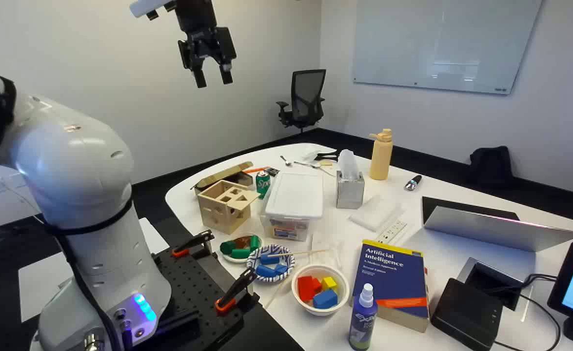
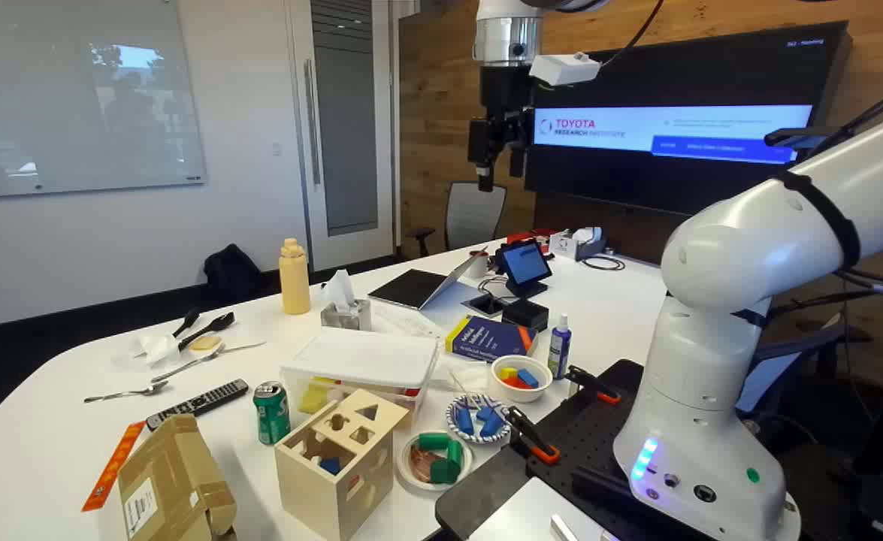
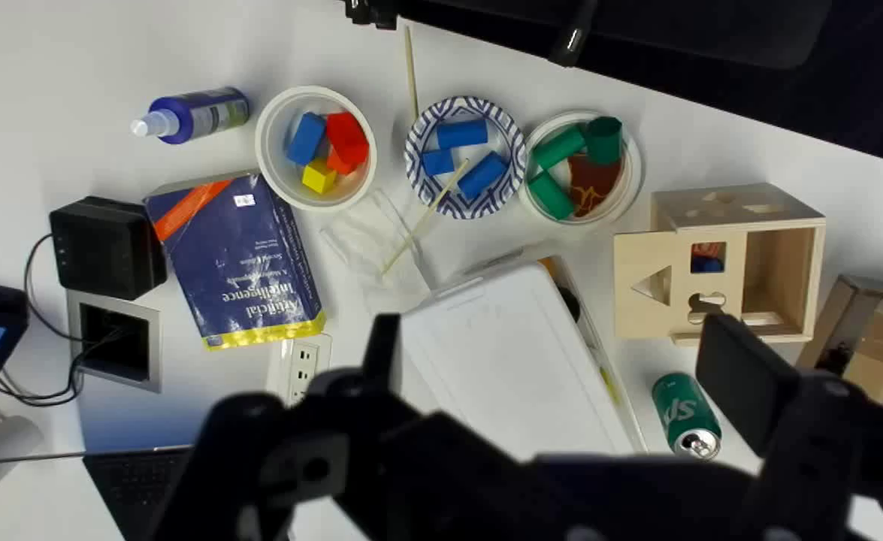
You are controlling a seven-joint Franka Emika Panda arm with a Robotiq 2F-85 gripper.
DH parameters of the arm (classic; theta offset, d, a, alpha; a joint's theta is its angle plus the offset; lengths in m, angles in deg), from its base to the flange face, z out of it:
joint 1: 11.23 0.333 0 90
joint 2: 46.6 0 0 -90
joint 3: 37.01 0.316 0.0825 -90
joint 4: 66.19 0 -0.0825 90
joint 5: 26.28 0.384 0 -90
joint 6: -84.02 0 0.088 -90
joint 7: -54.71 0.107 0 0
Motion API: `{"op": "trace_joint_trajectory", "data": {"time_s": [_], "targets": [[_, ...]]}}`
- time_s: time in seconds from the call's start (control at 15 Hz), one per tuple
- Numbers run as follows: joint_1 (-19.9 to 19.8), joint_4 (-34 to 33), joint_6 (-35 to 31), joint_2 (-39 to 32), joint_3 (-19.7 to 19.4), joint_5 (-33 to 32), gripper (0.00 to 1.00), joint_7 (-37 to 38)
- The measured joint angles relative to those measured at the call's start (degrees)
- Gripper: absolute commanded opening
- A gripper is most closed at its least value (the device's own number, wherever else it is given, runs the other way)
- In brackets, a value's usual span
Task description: Place the orange block inside the wooden object through the square whole
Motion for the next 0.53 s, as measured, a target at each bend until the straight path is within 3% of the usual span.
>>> {"op": "trace_joint_trajectory", "data": {"time_s": [0.33,0.53], "targets": [[0.29,0.04,0.00,-0.51,-0.58,0.00,1.00,-0.46],[0.28,0.08,-0.27,-4.34,-3.49,-1.04,1.00,-5.16]]}}
